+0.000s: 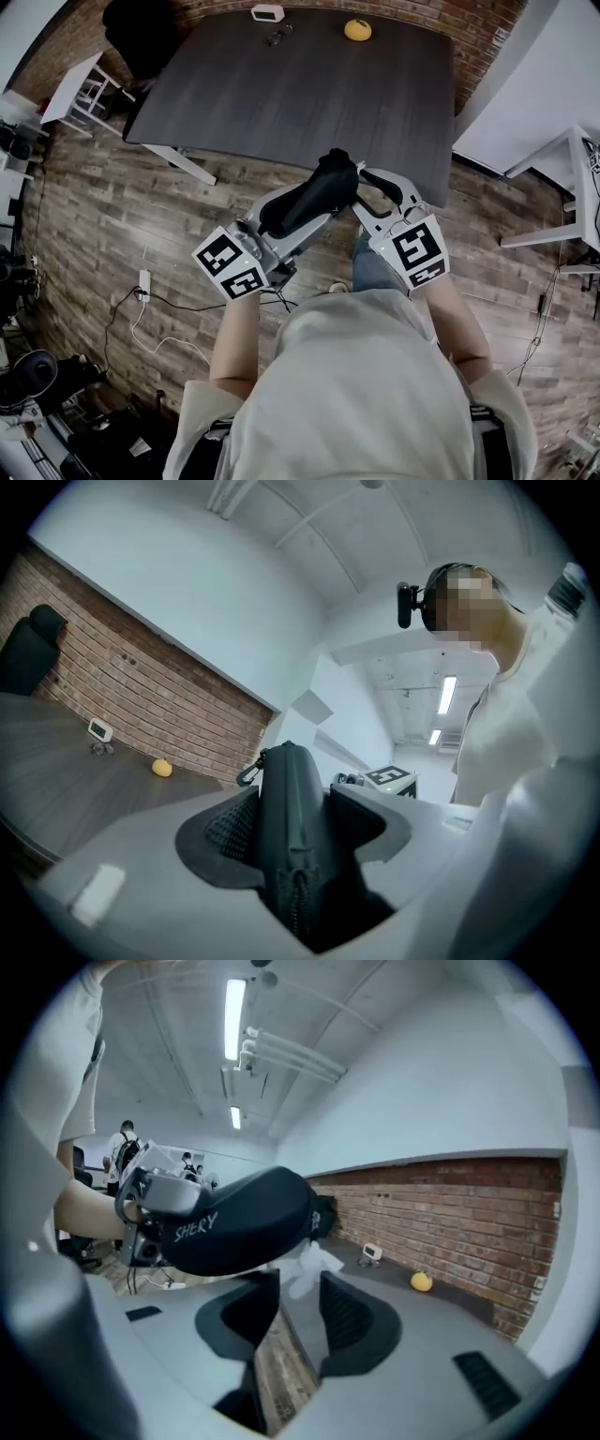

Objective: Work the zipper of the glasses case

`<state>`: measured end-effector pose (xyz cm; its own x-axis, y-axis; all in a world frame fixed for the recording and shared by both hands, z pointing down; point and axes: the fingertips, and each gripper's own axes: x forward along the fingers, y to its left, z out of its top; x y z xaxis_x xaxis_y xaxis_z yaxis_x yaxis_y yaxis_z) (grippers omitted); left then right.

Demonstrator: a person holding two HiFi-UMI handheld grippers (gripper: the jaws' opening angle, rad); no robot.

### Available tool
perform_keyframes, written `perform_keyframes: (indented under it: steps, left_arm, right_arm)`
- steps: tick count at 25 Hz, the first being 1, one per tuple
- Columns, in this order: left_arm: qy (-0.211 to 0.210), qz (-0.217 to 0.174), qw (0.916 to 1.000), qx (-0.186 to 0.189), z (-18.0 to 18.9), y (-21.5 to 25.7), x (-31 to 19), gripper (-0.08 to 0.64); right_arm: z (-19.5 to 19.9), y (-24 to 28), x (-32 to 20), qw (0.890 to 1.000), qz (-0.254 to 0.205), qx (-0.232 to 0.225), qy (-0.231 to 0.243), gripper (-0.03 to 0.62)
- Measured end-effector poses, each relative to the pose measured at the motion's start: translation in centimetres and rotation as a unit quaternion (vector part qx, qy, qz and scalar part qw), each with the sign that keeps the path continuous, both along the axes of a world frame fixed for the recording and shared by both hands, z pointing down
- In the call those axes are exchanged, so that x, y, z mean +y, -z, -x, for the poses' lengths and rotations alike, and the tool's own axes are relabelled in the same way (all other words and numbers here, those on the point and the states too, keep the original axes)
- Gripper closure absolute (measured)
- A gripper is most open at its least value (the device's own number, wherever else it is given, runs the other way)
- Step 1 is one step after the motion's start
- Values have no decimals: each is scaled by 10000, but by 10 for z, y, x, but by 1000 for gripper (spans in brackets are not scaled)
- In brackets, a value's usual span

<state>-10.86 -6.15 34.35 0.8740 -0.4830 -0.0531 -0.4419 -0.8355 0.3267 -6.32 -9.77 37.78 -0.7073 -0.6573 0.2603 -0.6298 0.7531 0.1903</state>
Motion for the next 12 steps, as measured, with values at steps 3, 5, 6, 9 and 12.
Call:
perform_keyframes:
  steps: [3,5,6,9,12]
  left_arm:
    - [-76,4,10000,17,0,-1,2,319]
    - [-71,32,10000,47,1,-2,2,319]
    - [-41,53,9999,80,3,-2,1,319]
    - [149,91,9998,109,11,-2,-5,319]
    - [393,107,9990,156,17,-2,-8,322]
  right_arm:
    - [-4,4,-8,9997,-153,-3,-187,513]
    - [-7,7,-11,9995,-211,-33,-220,554]
    - [-8,8,-12,9994,-245,-6,-227,561]
    - [-15,11,-16,9987,-384,217,-261,581]
    - [-18,11,-13,9971,-481,571,-136,588]
